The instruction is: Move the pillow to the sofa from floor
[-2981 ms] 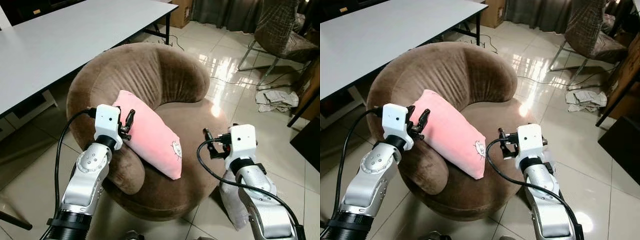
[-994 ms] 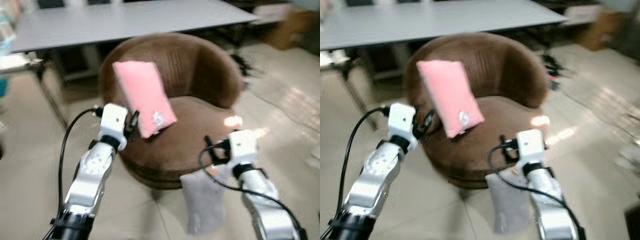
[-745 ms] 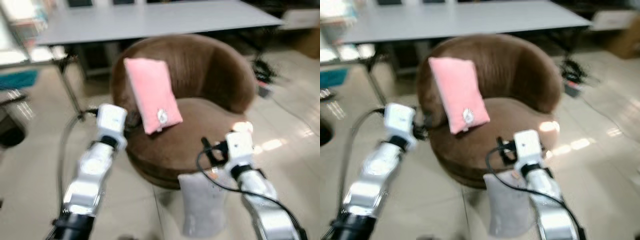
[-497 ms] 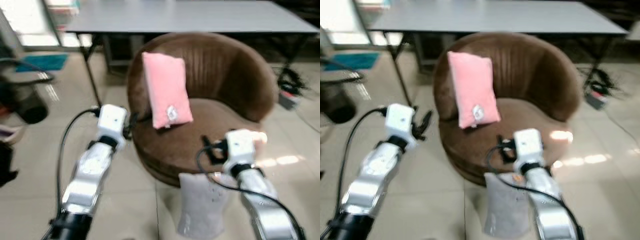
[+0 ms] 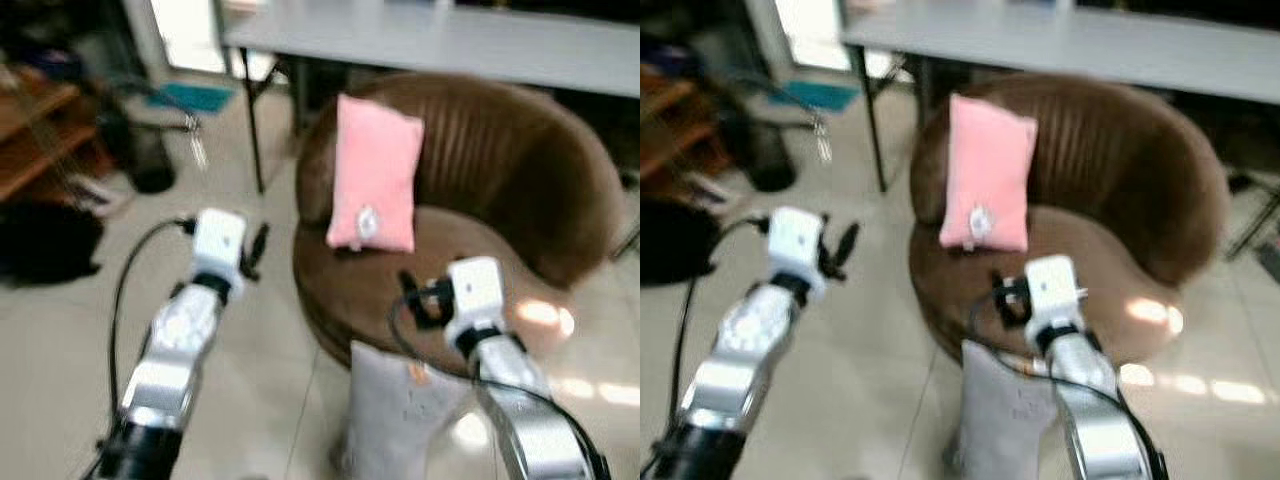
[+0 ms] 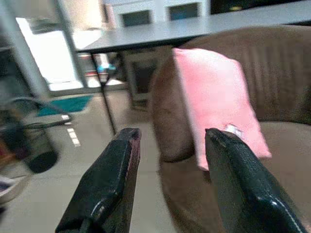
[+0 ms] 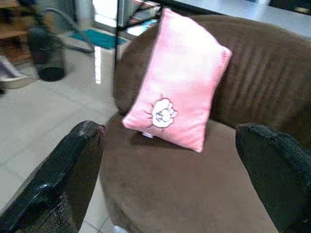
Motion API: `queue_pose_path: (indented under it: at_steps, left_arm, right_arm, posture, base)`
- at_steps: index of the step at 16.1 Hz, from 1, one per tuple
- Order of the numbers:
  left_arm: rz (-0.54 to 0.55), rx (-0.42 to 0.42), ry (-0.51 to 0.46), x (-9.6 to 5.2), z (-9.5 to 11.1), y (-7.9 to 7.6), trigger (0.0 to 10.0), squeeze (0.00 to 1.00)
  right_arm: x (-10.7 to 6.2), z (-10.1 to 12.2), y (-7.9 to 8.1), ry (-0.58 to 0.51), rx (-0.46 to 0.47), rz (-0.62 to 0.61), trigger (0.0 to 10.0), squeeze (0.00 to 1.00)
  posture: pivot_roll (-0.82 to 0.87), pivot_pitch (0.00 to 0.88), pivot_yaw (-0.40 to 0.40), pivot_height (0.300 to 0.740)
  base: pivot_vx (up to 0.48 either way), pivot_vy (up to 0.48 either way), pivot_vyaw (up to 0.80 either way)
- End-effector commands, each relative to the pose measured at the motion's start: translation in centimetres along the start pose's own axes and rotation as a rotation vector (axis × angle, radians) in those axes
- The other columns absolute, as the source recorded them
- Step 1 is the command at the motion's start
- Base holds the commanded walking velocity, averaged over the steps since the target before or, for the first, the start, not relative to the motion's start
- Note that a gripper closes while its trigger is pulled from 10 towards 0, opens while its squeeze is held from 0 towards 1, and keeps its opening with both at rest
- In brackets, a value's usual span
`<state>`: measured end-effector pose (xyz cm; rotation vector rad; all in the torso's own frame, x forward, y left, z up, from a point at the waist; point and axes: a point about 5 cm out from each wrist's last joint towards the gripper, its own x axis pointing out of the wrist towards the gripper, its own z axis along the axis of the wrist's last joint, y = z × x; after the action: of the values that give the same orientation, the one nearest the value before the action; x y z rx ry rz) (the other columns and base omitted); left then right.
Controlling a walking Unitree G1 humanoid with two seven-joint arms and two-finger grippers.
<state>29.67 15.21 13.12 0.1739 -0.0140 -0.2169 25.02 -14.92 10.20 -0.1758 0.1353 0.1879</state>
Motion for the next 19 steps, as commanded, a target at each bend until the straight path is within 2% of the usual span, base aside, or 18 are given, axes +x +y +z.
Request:
queue_pose_path:
  at_steps: [1, 9, 15, 17, 19]
  left_arm:
    - [-0.022, 0.000, -0.016, 0.2, 0.5, -0.6, 10.0, 0.00]
    - [-0.019, 0.000, -0.017, 0.3, 0.5, -0.6, 10.0, 0.00]
    - [-0.014, 0.001, -0.018, 0.3, 0.5, -0.5, 10.0, 0.00]
    - [-0.013, 0.001, -0.047, 0.0, 0.5, -0.4, 10.0, 0.00]
    - [0.011, 0.004, -0.087, -1.1, 0.0, 0.6, 10.0, 0.00]
  right_arm:
    - [-0.1, 0.1, -0.8, 0.000, -0.012, -0.019, 10.0, 0.00]
    - [-0.1, 0.1, -0.5, 0.000, -0.018, 0.003, 10.0, 0.00]
    - [0.0, 0.0, -0.3, 0.001, -0.018, 0.016, 10.0, 0.00]
    - [-0.1, -0.1, -0.5, 0.003, -0.001, 0.006, 10.0, 0.00]
    - [-0.4, -0.5, -0.6, 0.009, -0.012, 0.007, 10.0, 0.00]
  posture:
    - [-0.07, 0.007, 0.030, 0.740]
    - [-0.07, 0.011, 0.029, 0.740]
    - [-0.07, 0.014, 0.027, 0.740]
    - [-0.07, 0.014, 0.027, 0.740]
    - [-0.07, 0.016, 0.027, 0.740]
  base:
    - [0.000, -0.442, 0.80]
    - [0.000, -0.445, 0.57]
    - [0.000, -0.442, 0.80]
    - [0.000, -0.221, 0.40]
    - [0.000, 0.000, 0.00]
